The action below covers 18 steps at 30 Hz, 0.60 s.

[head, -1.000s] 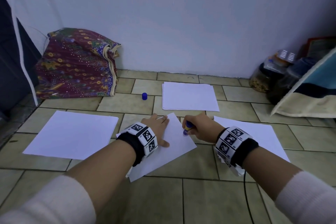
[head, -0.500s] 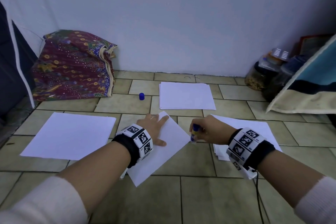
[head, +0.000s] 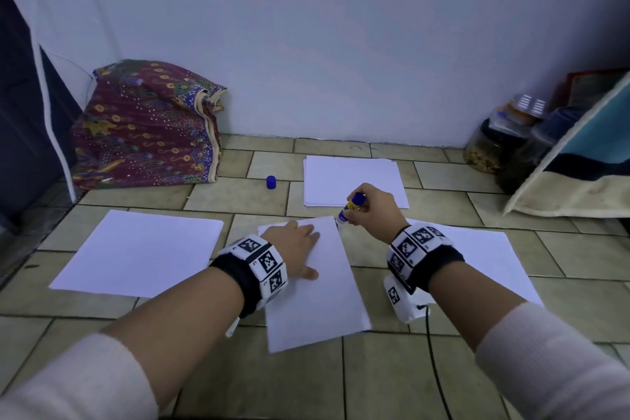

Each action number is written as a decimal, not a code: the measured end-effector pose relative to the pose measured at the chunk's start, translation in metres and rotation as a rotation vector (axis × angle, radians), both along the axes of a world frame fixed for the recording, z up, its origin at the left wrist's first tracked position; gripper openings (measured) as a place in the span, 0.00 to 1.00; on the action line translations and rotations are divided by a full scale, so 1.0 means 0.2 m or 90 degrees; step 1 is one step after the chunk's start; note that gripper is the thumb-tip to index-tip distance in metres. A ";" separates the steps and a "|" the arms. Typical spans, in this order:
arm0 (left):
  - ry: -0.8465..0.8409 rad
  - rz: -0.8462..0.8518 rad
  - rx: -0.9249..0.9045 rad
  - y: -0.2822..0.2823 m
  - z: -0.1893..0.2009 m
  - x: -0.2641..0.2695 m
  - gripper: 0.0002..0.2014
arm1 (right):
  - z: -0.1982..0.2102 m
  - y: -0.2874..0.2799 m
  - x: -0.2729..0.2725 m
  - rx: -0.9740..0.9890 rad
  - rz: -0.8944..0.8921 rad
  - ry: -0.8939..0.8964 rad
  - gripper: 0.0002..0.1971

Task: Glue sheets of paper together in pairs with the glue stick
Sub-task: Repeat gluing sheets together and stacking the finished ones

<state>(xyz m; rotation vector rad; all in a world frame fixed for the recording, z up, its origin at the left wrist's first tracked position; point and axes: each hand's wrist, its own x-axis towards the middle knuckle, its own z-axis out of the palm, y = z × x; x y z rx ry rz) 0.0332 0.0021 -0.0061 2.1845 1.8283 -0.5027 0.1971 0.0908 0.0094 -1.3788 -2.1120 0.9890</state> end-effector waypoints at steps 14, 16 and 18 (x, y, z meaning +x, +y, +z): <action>-0.081 0.084 0.020 -0.01 -0.10 -0.10 0.45 | -0.01 0.05 -0.34 0.042 0.113 -0.222 0.14; -0.078 0.085 0.017 0.00 -0.10 -0.10 0.45 | -0.01 0.06 -0.35 0.051 0.117 -0.239 0.13; -0.077 0.087 0.016 0.00 -0.10 -0.09 0.45 | -0.01 0.06 -0.36 0.060 0.131 -0.267 0.13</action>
